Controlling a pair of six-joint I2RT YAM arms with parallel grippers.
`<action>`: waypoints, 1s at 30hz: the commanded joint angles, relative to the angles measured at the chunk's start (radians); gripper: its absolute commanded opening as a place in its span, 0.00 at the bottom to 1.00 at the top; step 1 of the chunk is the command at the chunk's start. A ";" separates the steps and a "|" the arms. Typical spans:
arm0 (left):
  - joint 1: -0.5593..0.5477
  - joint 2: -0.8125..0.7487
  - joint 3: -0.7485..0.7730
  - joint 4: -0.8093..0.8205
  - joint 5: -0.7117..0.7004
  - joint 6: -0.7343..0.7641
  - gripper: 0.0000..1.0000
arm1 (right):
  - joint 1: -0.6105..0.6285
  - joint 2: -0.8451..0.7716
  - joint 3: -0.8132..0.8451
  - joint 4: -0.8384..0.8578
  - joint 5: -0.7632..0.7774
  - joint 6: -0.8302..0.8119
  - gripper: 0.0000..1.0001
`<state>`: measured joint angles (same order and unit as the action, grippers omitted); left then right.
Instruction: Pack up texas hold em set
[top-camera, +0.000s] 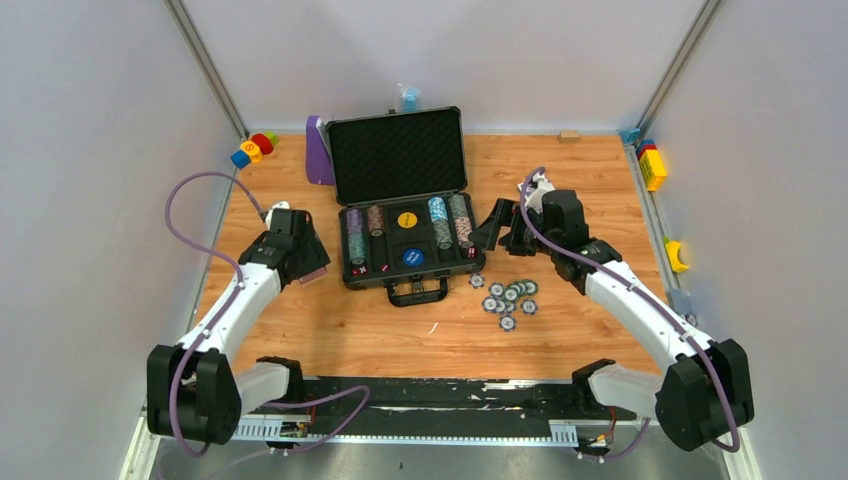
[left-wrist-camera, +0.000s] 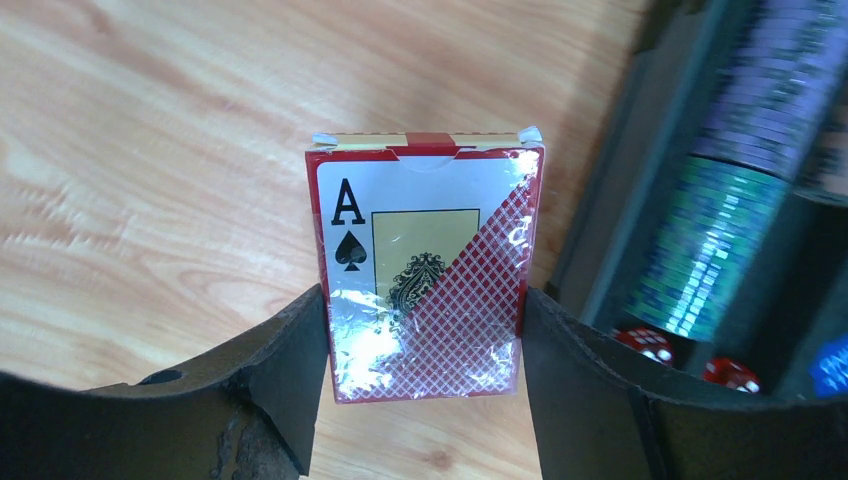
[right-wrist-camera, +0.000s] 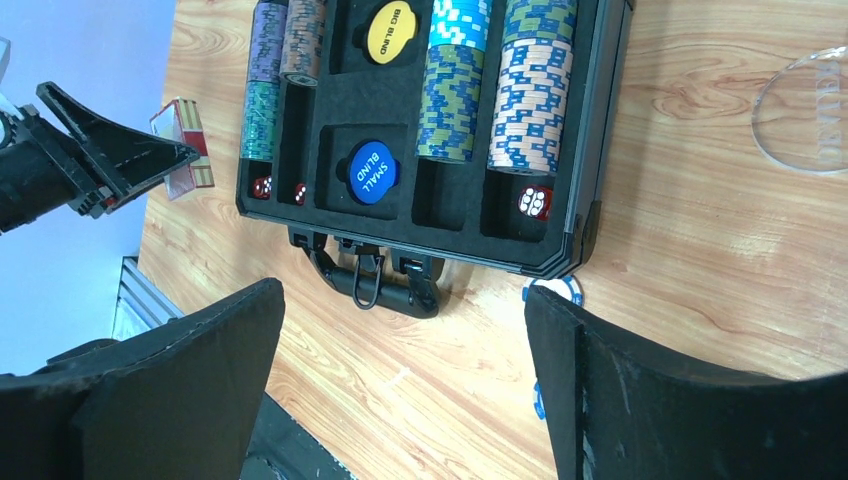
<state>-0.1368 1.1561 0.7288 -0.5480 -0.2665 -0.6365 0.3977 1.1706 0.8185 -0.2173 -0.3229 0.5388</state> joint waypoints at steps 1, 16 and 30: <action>-0.034 -0.042 0.086 0.111 0.130 0.112 0.31 | -0.003 -0.057 0.022 0.000 0.019 -0.027 0.92; -0.295 0.150 0.395 0.275 0.405 0.538 0.00 | -0.003 -0.327 -0.101 -0.049 0.108 -0.046 0.91; -0.356 0.234 0.509 0.212 0.645 1.164 0.00 | -0.003 -0.376 -0.129 -0.065 0.126 -0.032 0.90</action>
<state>-0.4732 1.3972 1.2018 -0.3565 0.3283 0.2829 0.3977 0.8085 0.6979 -0.2958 -0.2089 0.5110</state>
